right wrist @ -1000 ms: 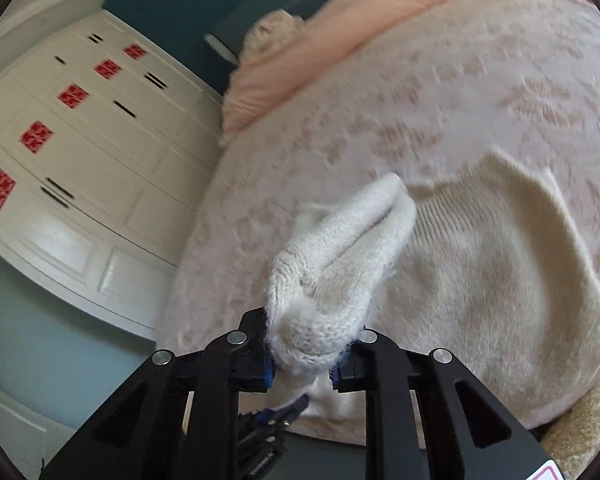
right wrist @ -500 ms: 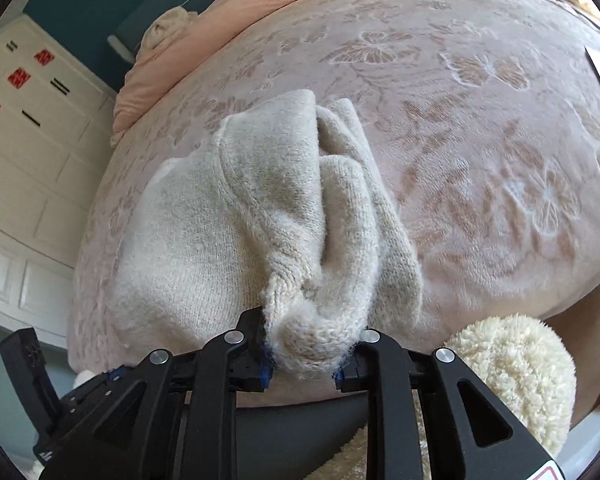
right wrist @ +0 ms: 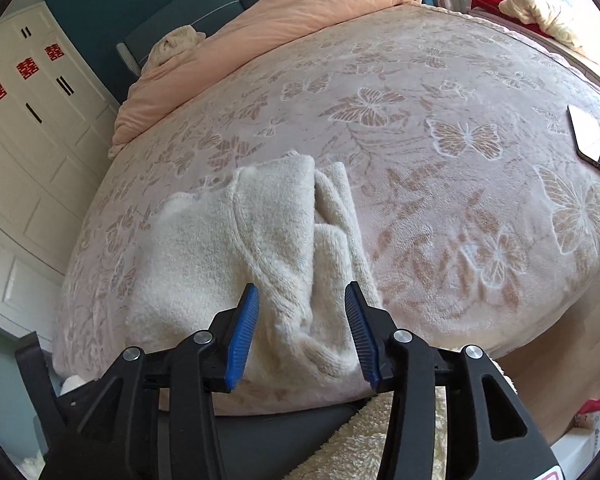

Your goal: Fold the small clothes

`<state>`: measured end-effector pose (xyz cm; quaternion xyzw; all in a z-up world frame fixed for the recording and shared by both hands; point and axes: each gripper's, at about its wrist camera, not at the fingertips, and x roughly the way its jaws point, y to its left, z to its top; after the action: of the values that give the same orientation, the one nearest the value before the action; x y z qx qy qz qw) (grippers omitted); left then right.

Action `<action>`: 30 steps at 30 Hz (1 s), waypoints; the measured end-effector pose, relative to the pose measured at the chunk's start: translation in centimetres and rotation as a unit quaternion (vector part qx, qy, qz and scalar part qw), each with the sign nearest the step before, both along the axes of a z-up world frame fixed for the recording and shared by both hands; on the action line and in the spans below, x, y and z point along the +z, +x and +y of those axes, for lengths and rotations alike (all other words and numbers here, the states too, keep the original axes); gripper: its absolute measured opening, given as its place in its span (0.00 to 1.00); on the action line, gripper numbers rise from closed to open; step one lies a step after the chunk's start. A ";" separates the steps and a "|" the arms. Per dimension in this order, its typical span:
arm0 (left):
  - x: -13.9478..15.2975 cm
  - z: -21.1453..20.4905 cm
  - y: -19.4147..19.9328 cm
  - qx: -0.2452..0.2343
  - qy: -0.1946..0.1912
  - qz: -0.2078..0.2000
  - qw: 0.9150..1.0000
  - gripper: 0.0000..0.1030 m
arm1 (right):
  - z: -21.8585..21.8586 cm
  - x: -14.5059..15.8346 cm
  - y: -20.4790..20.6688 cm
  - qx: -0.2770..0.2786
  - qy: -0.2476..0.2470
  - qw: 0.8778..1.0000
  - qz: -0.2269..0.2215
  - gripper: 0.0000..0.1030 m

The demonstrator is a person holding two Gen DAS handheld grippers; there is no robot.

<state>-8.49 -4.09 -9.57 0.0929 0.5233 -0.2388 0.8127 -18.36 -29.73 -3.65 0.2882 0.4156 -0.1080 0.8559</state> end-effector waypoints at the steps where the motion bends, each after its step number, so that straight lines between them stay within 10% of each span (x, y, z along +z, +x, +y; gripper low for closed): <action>1: 0.0 -0.1 -0.1 0.001 0.002 -0.001 1.000 0.19 | 0.0 0.0 0.5 0.002 0.010 1.000 -0.003 0.45; 14: 0.5 1.3 0.4 0.039 0.004 -0.007 0.999 0.43 | 0.6 -5.6 7.7 0.041 0.039 0.996 0.067 0.50; 15: 0.4 1.4 0.5 0.040 0.006 -0.009 0.999 0.43 | 1.0 -4.8 8.1 0.051 0.038 0.996 0.058 0.18; 21: 0.1 2.0 0.6 0.049 0.007 -0.011 0.999 0.47 | 3.4 6.9 7.1 0.111 -0.012 0.986 -0.125 0.13; 25: -0.1 1.7 0.7 0.048 0.010 -0.016 0.999 0.48 | 1.8 -1.1 9.3 0.100 -0.075 0.992 0.018 0.13; 27: -0.2 1.9 0.8 0.048 0.006 -0.011 0.999 0.49 | -0.1 -7.0 9.1 0.084 -0.022 0.992 0.097 0.14; 30: 0.1 2.5 0.8 0.048 -0.002 -0.008 0.999 0.51 | -1.1 -4.9 6.8 0.037 0.002 0.998 0.050 0.21</action>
<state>-7.68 -1.61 -9.51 0.0675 0.5204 -0.1999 0.8275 -11.52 -30.82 -8.51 0.2684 0.4680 -0.0901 0.8371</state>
